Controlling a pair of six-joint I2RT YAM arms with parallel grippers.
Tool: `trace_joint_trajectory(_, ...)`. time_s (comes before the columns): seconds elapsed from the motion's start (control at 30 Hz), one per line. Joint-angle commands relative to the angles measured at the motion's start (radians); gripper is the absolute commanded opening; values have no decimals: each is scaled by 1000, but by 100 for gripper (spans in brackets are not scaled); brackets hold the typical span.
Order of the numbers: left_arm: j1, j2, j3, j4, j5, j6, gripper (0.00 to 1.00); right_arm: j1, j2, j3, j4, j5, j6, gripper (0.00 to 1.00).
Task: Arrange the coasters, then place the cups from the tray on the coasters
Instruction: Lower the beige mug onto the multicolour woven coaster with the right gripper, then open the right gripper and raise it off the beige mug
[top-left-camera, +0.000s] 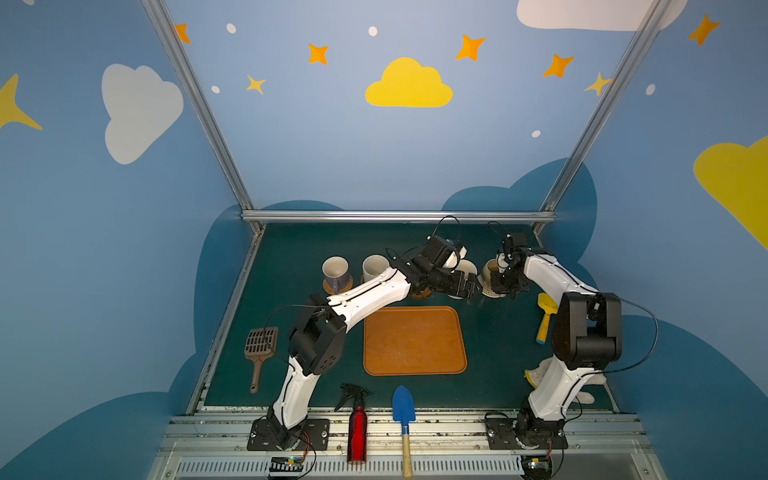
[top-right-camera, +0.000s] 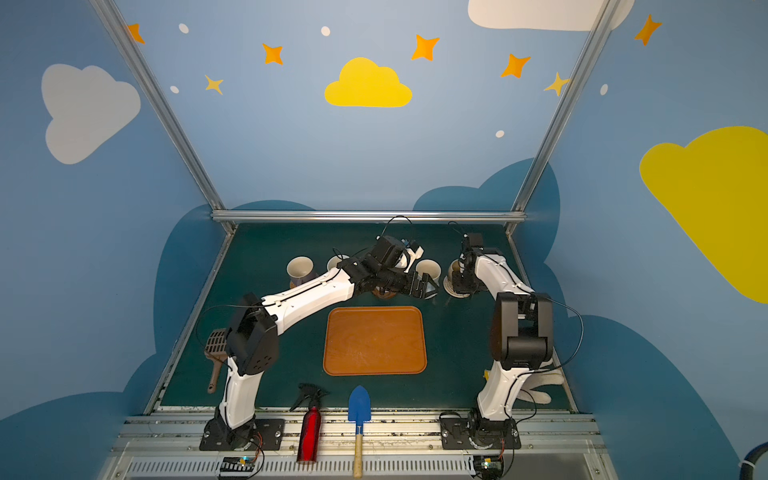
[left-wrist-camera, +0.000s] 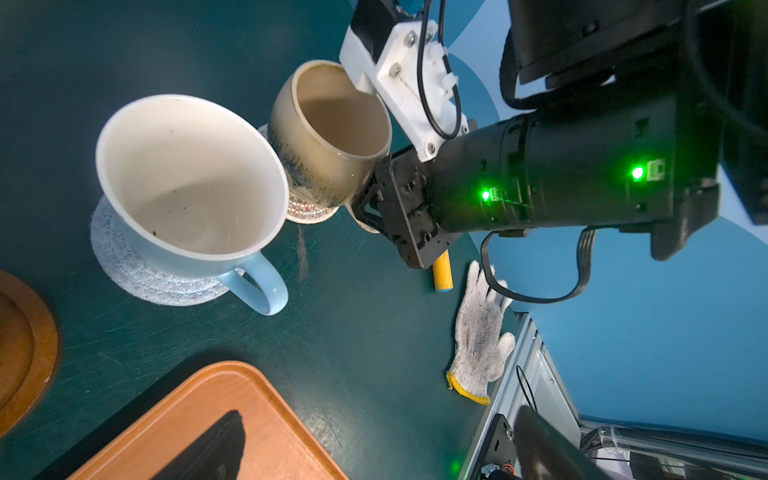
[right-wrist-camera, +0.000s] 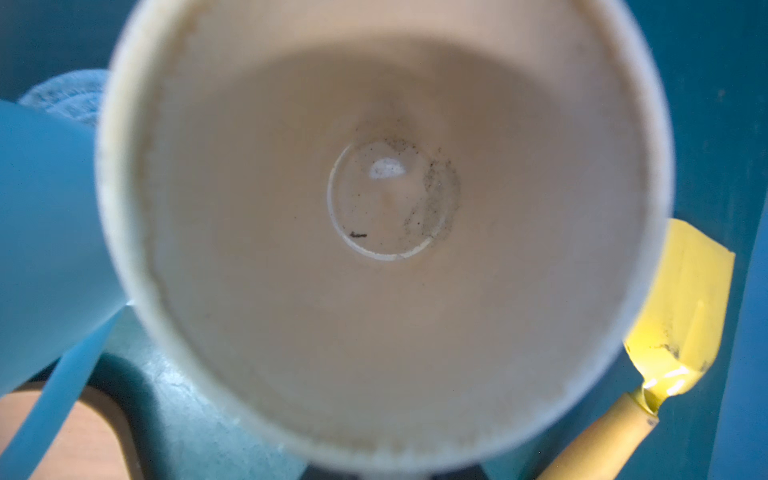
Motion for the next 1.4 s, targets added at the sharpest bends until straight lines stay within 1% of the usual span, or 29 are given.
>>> trace_joint_trajectory(0.0,4,-46,-13,15,-2,-5,100,8,-29,17,21,5,16,0)
trace_joint_trajectory(0.17,5,-50,-14,15,-1,-3,100,8,13,62,-51,30,27,0)
trace_joint_trajectory(0.3,7,-49,-11,18,0,-1,100,8,11,55,-44,13,31,0)
trace_joint_trajectory(0.43,7,-49,-16,22,3,-3,100,6,21,22,-30,29,39,0)
trace_joint_trajectory(0.53,7,-49,-19,21,5,-1,100,6,35,27,-32,8,48,1)
trace_joint_trajectory(0.57,7,-49,-20,21,6,-2,100,7,39,32,-40,6,51,2)
trace_joint_trajectory(0.6,7,-50,-22,21,6,-2,100,7,40,31,-41,0,54,6)
trace_joint_trajectory(0.63,7,-52,-26,23,6,-1,100,7,39,29,-42,-3,55,10)
trace_joint_trajectory(0.67,8,-53,-28,26,6,-2,100,5,39,27,-45,-3,64,18)
trace_joint_trajectory(0.77,10,-51,-30,35,17,-7,100,3,37,22,-47,-11,77,30)
trace_joint_trajectory(0.87,9,-56,-43,56,25,-14,100,0,43,27,-50,-12,79,34)
trace_joint_trajectory(1.1,10,-58,-39,51,21,-11,100,-3,50,37,-55,-14,89,36)
trace_joint_trajectory(1.17,10,-56,-37,49,22,-12,100,-3,45,33,-53,-15,94,40)
trace_joint_trajectory(1.2,10,-55,-37,49,21,-13,100,-3,43,31,-53,-13,100,42)
trace_joint_trajectory(1.27,11,-57,-39,48,19,-11,100,-5,26,21,-48,-10,119,54)
trace_joint_trajectory(1.3,10,-60,-40,46,17,-12,100,-6,13,13,-41,-16,125,63)
trace_joint_trajectory(1.33,10,-61,-40,43,13,-11,100,-6,-2,3,-29,-16,132,84)
trace_joint_trajectory(1.37,10,-66,-42,43,9,-8,100,-6,-15,-6,-21,-17,142,88)
